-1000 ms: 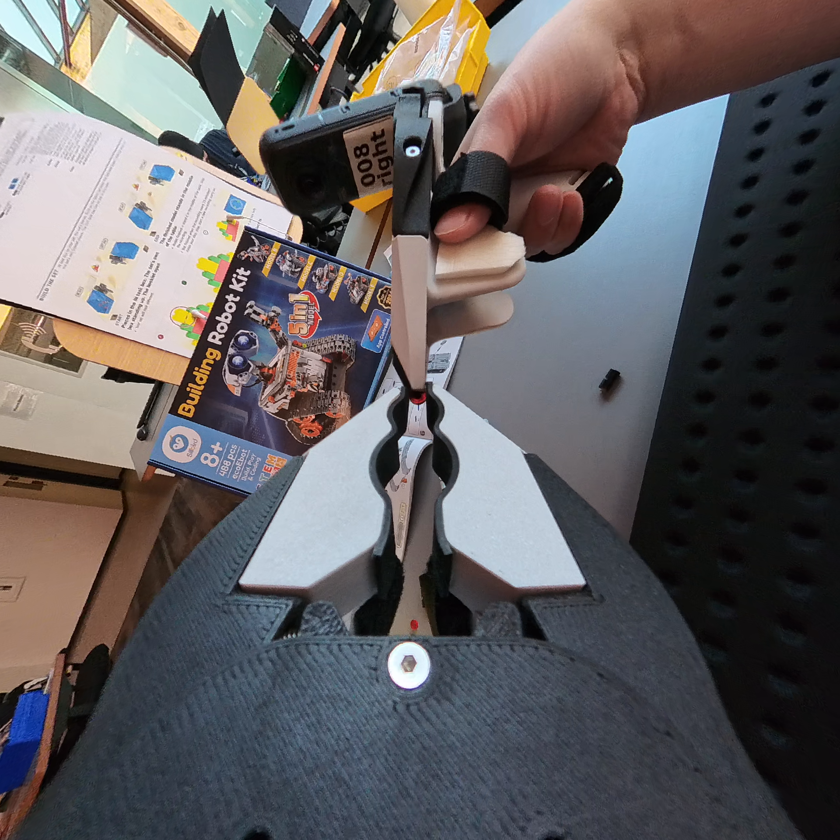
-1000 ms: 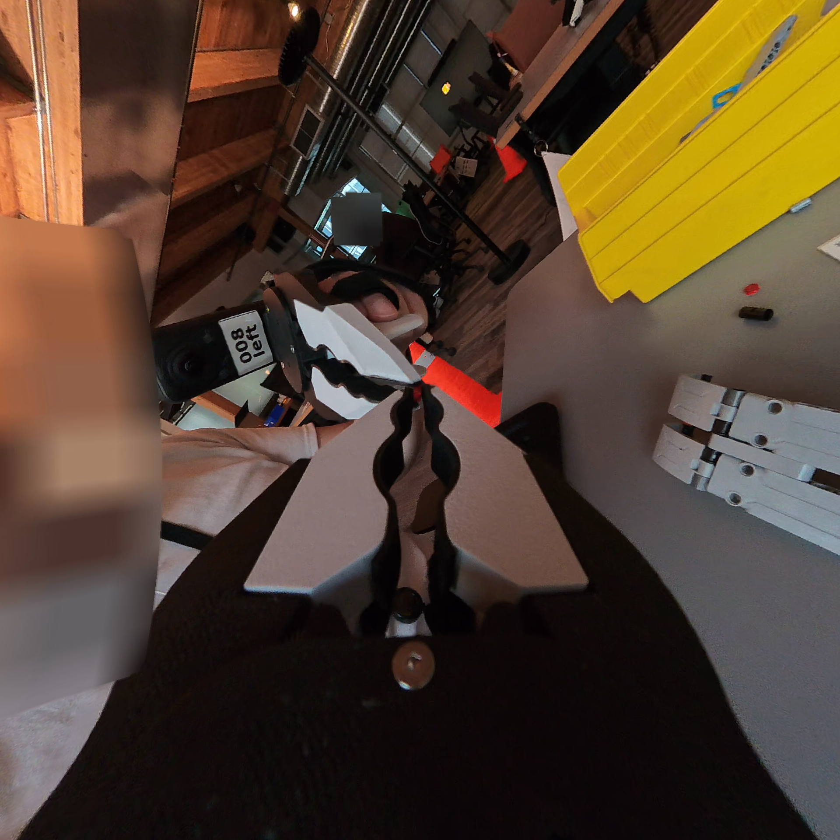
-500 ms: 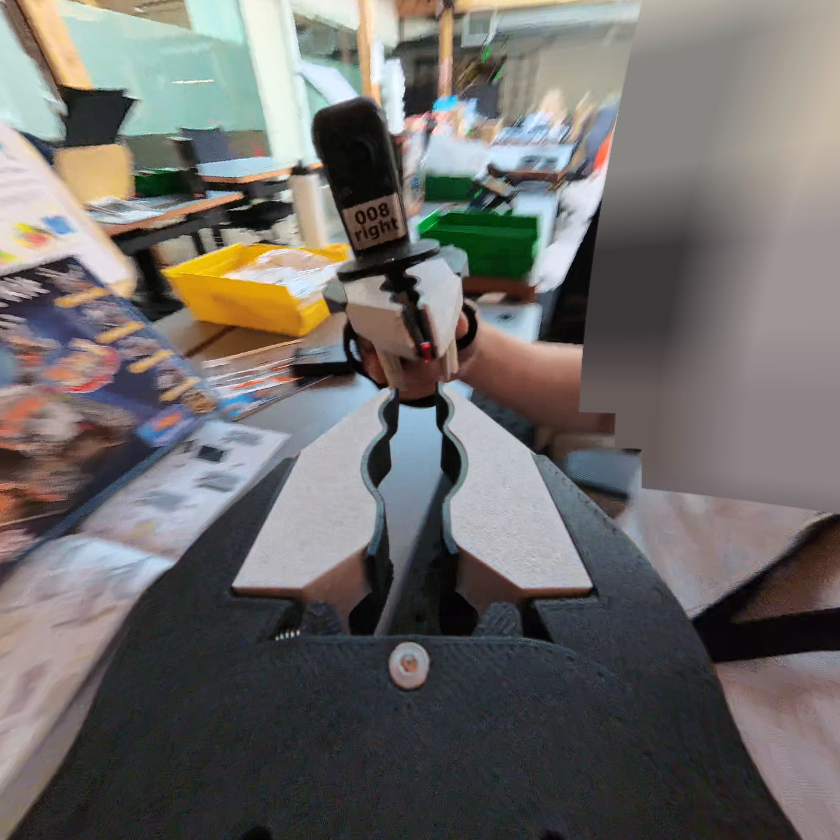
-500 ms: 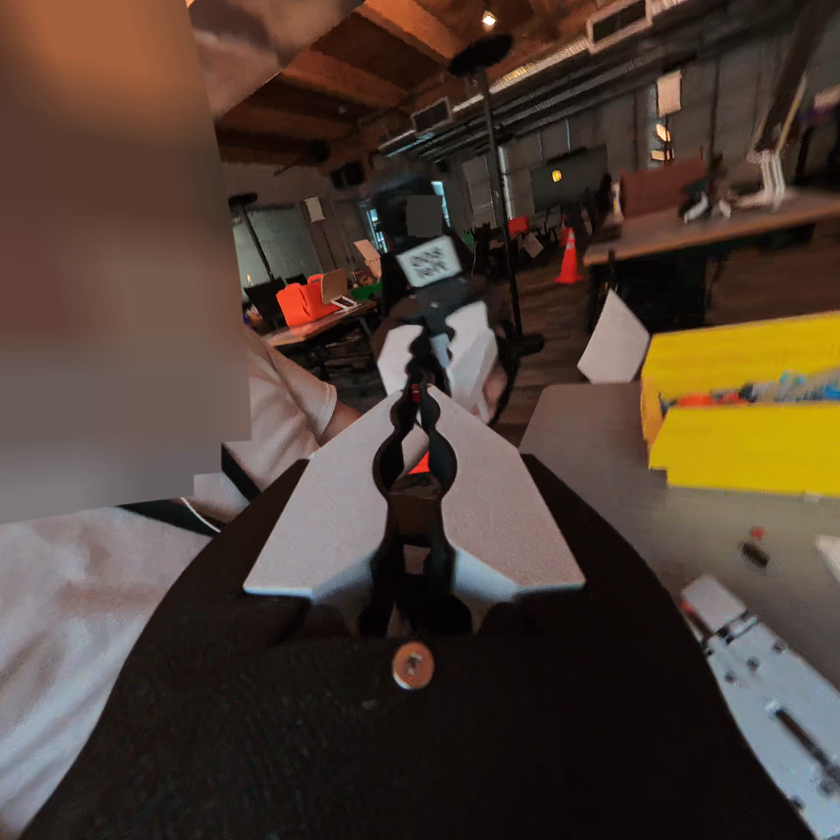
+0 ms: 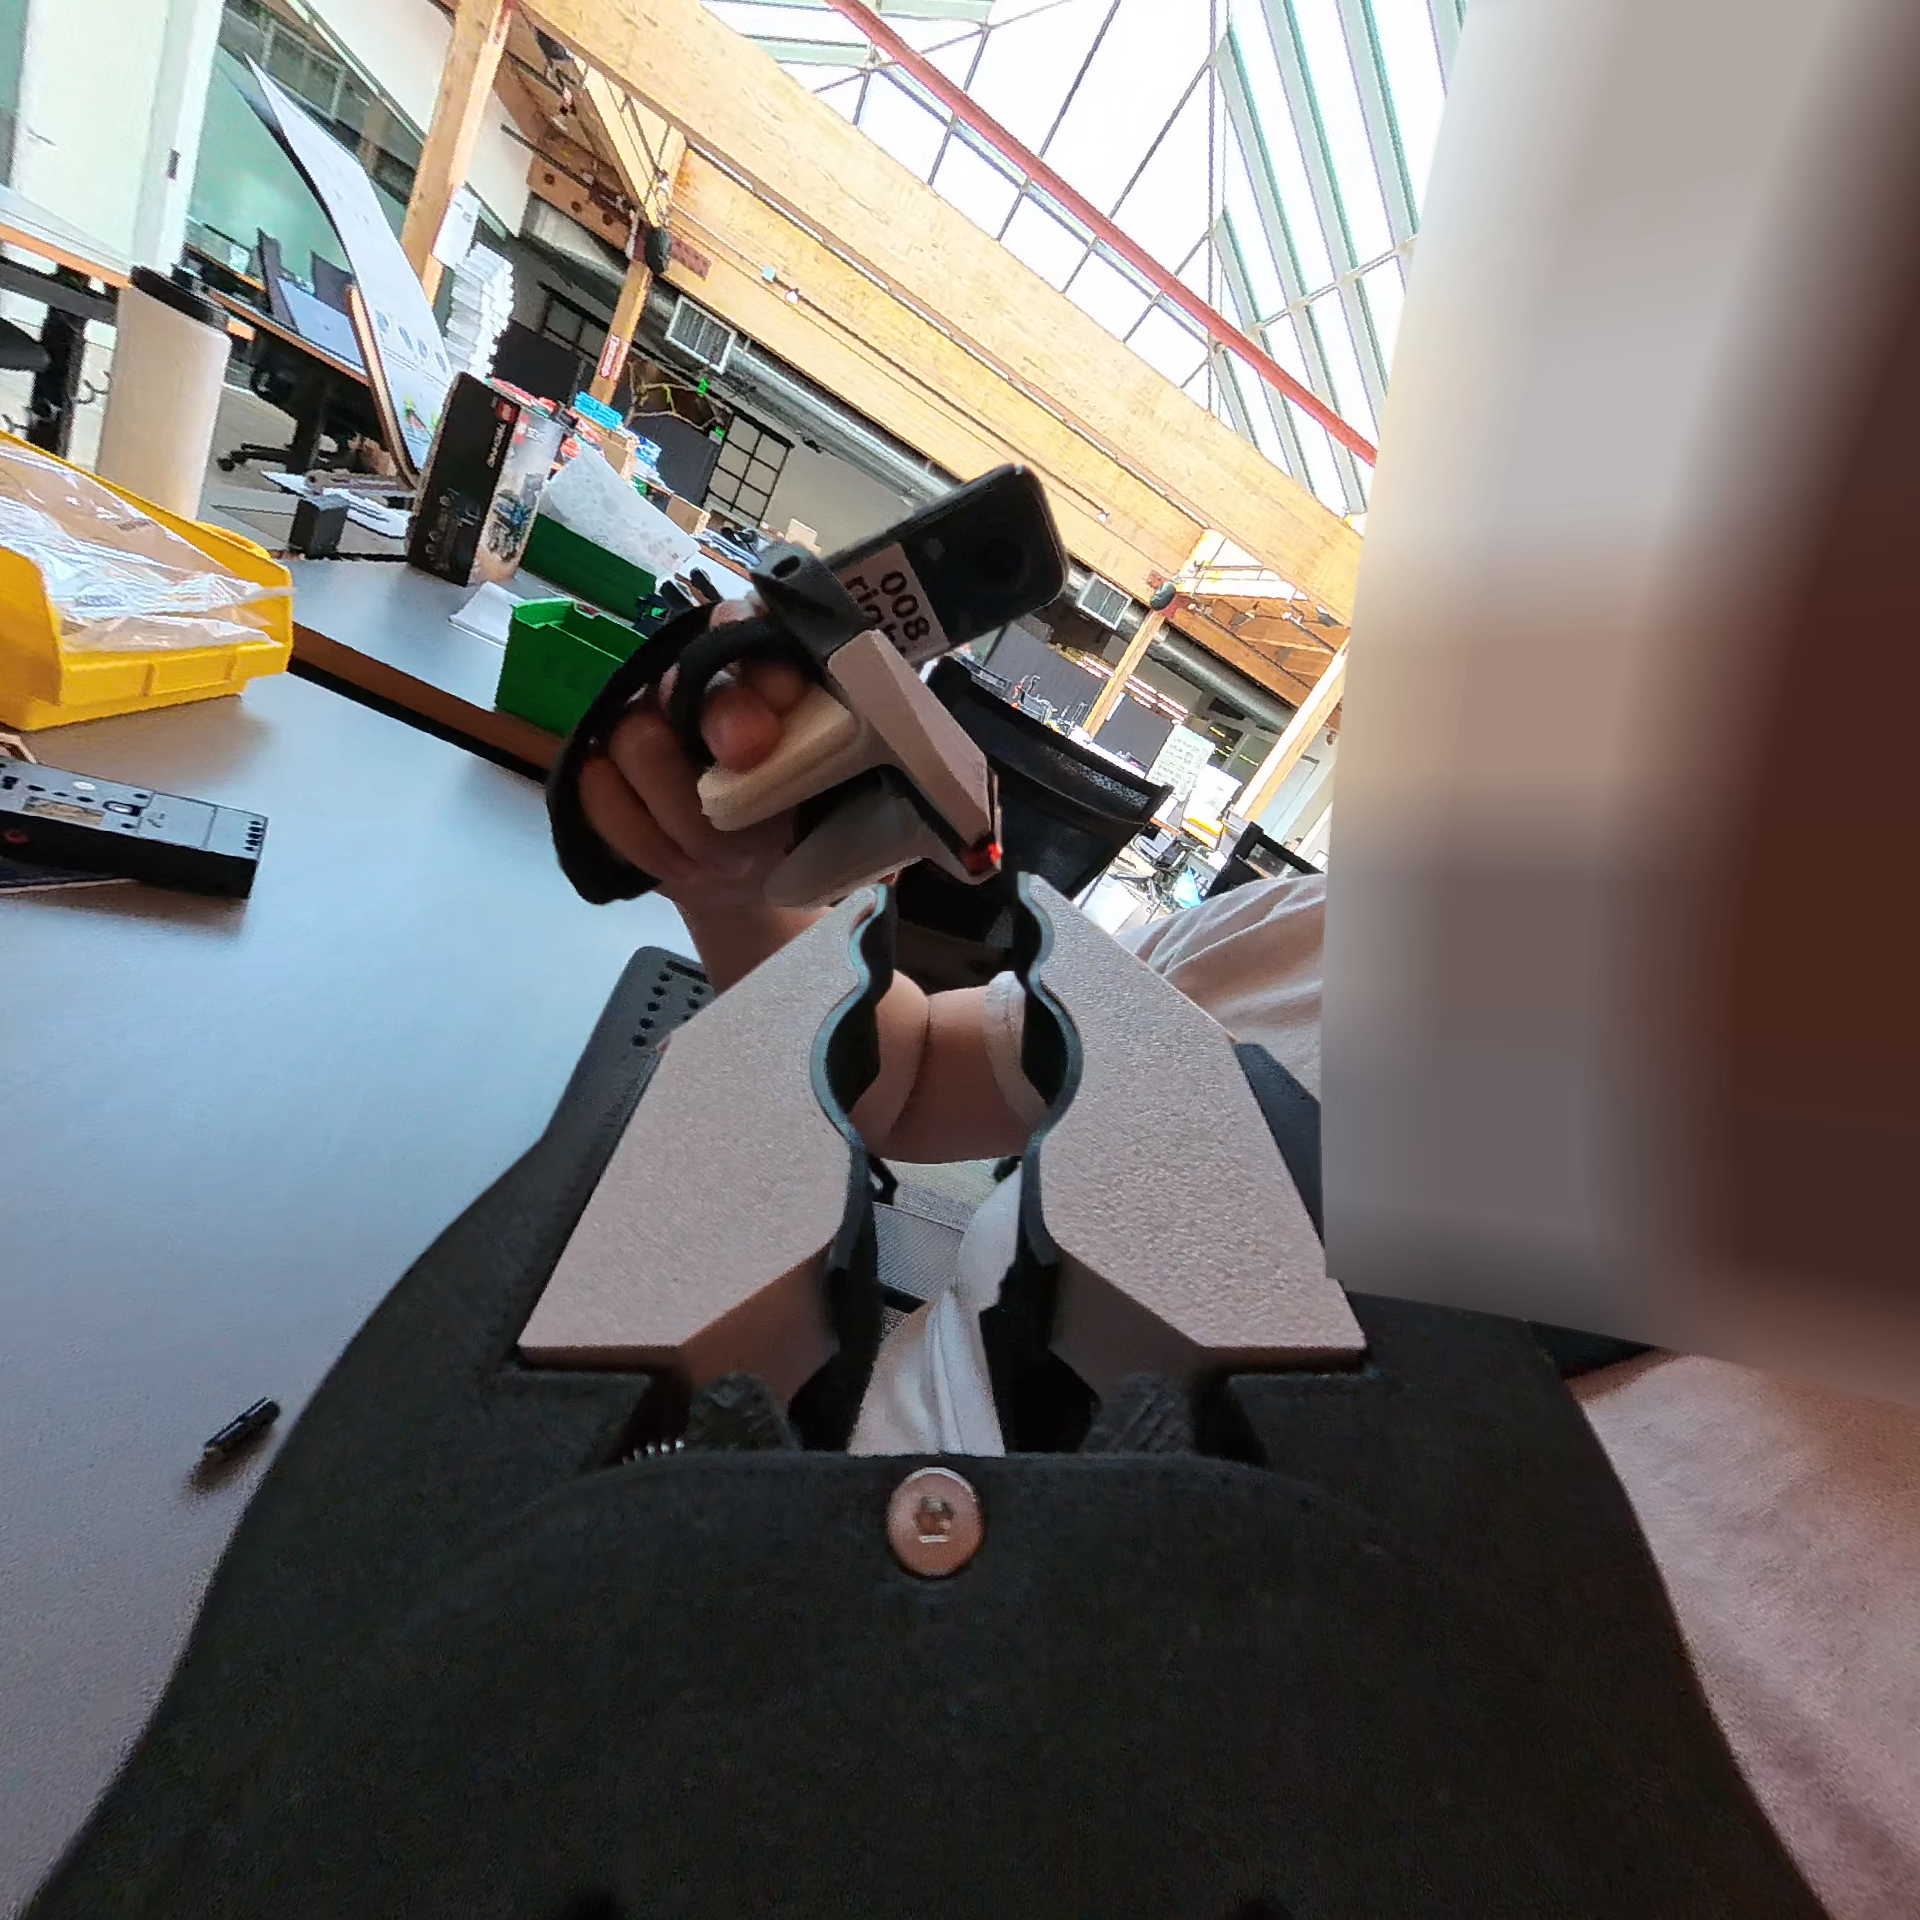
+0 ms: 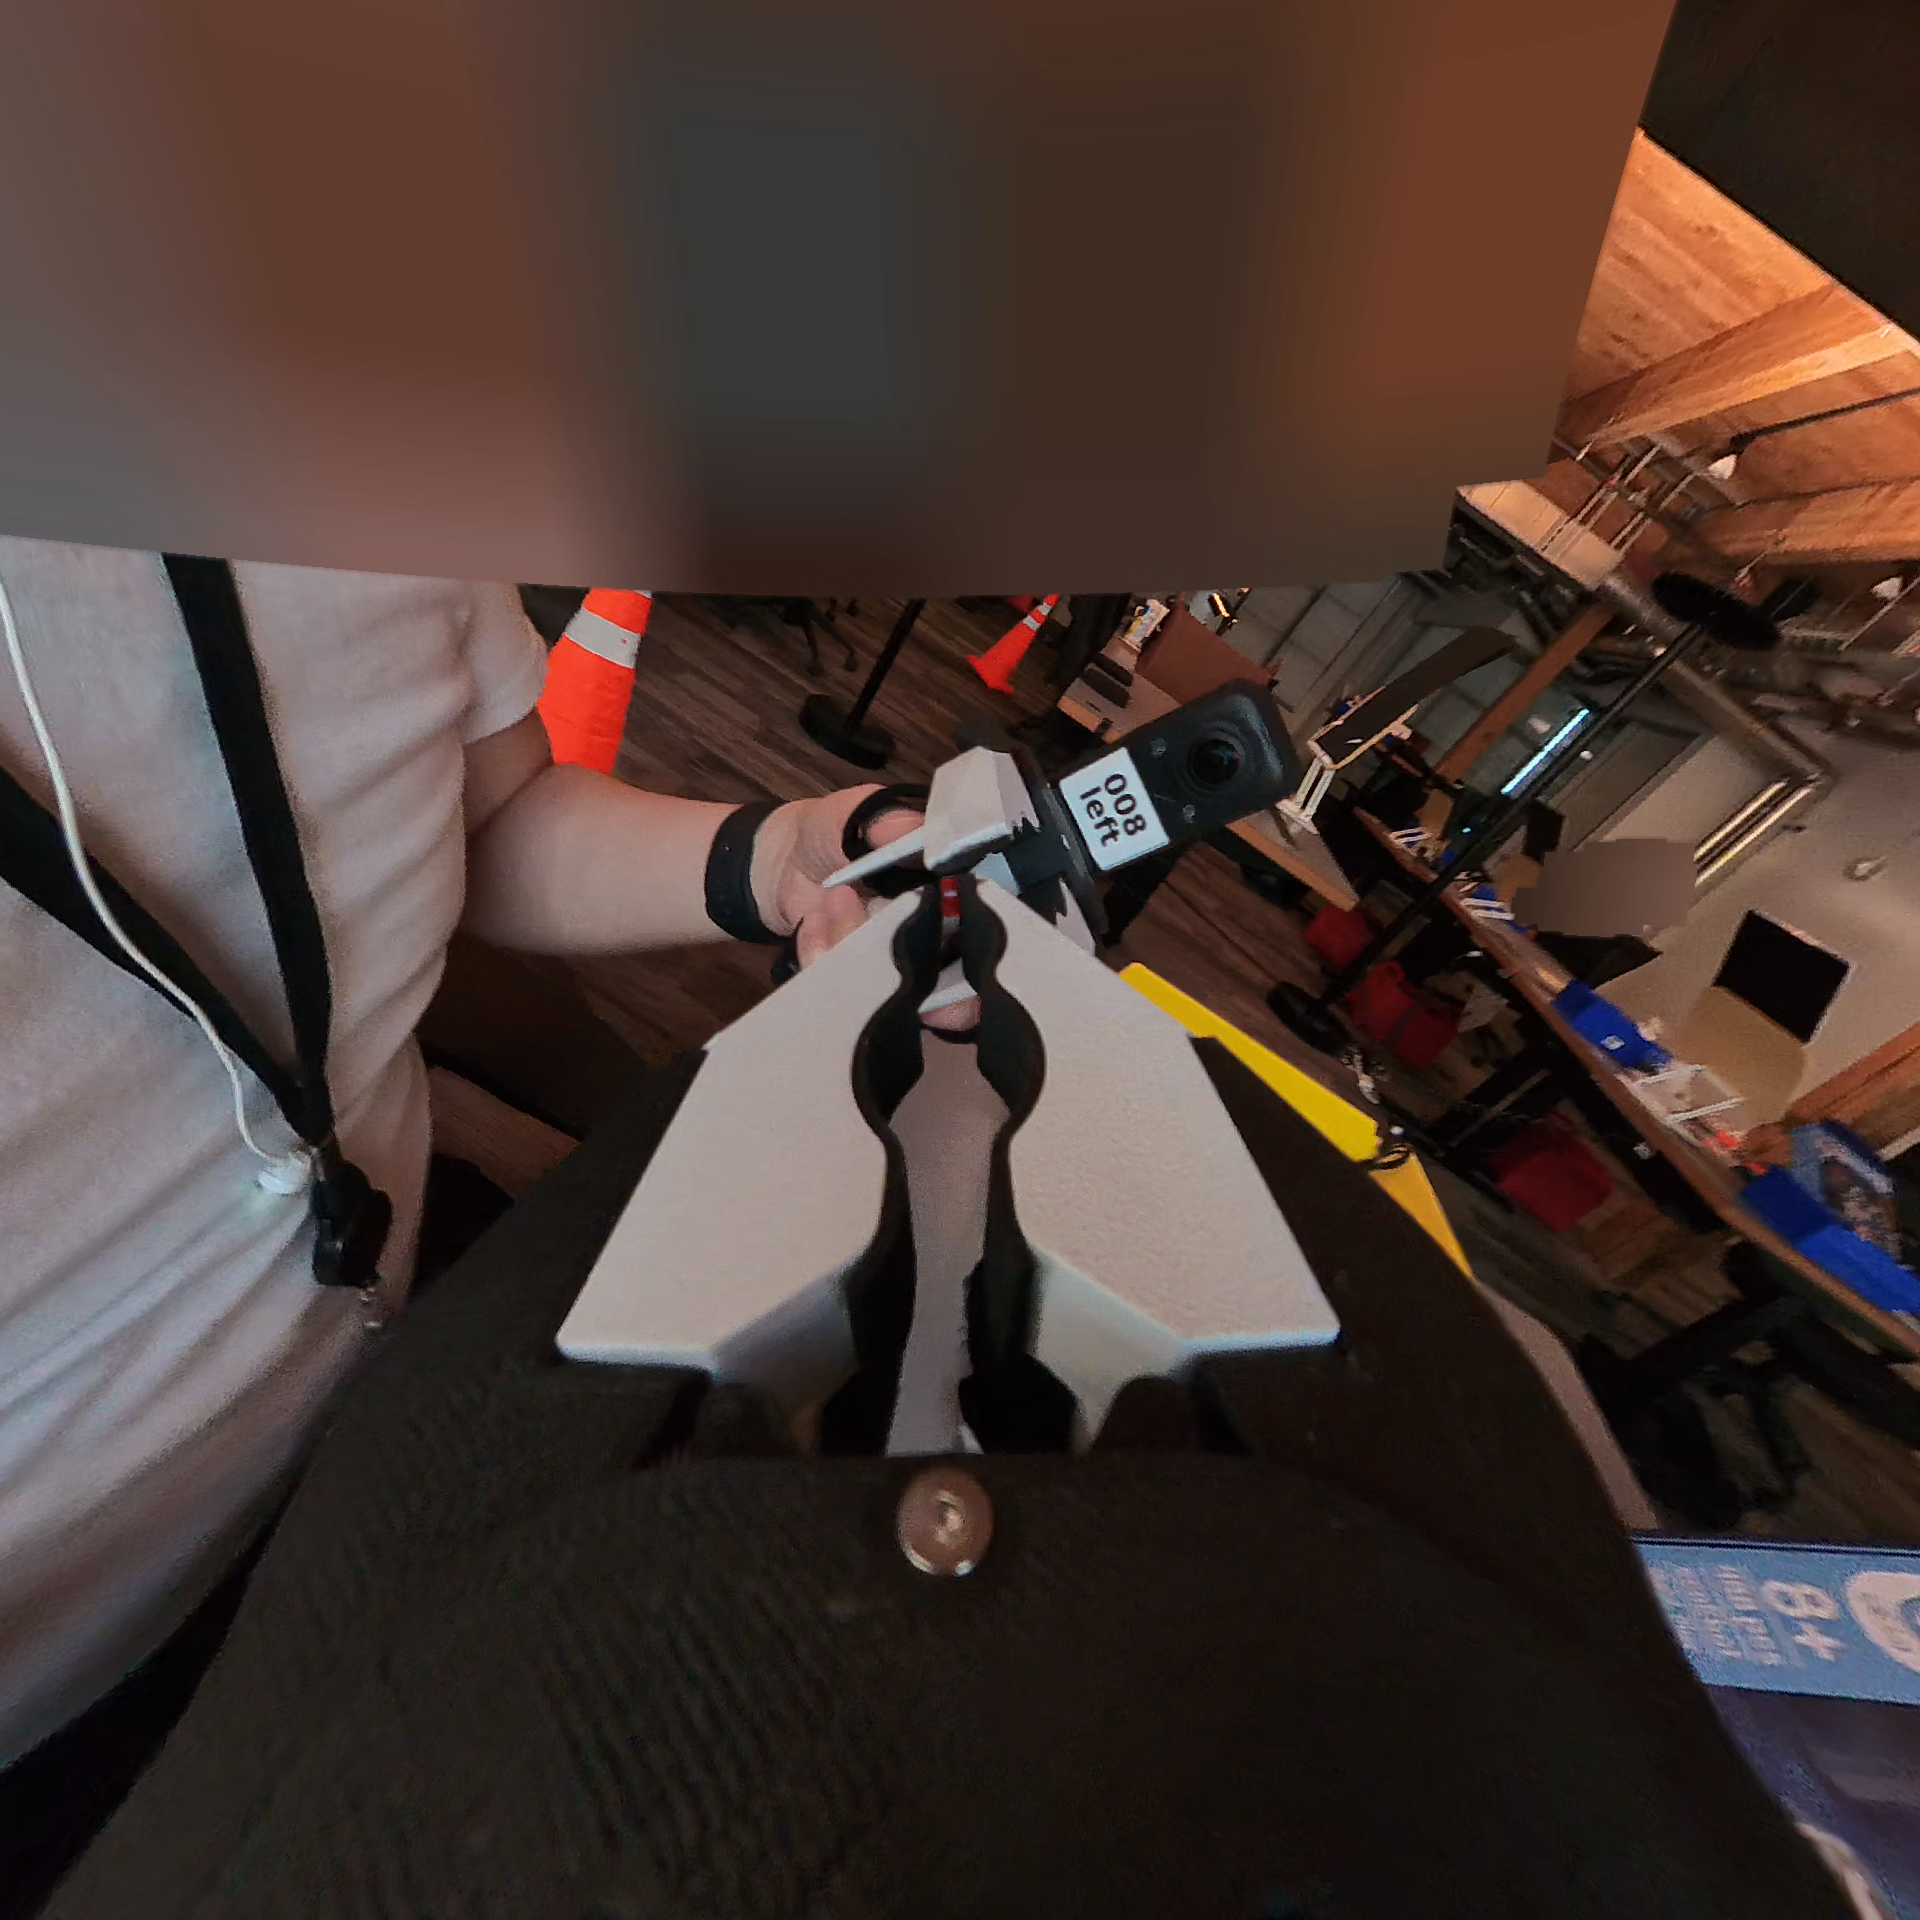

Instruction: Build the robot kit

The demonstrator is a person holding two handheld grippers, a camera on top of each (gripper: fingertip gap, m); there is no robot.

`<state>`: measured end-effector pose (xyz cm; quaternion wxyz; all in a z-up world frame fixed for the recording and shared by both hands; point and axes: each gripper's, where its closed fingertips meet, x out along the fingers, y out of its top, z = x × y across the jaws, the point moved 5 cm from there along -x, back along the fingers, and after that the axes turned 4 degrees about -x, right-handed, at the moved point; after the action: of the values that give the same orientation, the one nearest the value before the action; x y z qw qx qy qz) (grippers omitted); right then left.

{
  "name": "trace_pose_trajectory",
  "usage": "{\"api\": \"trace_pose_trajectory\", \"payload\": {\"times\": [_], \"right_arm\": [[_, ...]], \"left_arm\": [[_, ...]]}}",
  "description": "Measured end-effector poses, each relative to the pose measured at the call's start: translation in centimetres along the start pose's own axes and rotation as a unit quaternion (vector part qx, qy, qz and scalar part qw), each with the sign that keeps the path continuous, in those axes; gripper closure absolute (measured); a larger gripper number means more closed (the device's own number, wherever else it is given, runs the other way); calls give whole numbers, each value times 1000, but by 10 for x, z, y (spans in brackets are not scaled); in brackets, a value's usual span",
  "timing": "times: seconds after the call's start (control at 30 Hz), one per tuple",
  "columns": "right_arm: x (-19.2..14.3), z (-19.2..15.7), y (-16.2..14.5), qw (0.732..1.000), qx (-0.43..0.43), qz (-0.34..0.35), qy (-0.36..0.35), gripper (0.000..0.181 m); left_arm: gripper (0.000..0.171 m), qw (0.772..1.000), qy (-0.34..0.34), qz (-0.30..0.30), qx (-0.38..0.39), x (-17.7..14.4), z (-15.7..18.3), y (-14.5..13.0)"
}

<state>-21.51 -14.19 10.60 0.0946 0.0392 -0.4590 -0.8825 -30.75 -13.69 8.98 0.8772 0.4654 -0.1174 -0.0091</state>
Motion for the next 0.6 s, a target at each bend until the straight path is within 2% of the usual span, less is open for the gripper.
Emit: {"api": "trace_pose_trajectory", "payload": {"times": [0.23,0.6], "right_arm": [[5,-7,5,991,-129,-23,-32,178],[11,-14,5,967,-240,-52,-63,178]], "left_arm": [[154,1000,-5,-19,23,6,11,-6],[166,998,13,-5,69,7,15,-9]]}}
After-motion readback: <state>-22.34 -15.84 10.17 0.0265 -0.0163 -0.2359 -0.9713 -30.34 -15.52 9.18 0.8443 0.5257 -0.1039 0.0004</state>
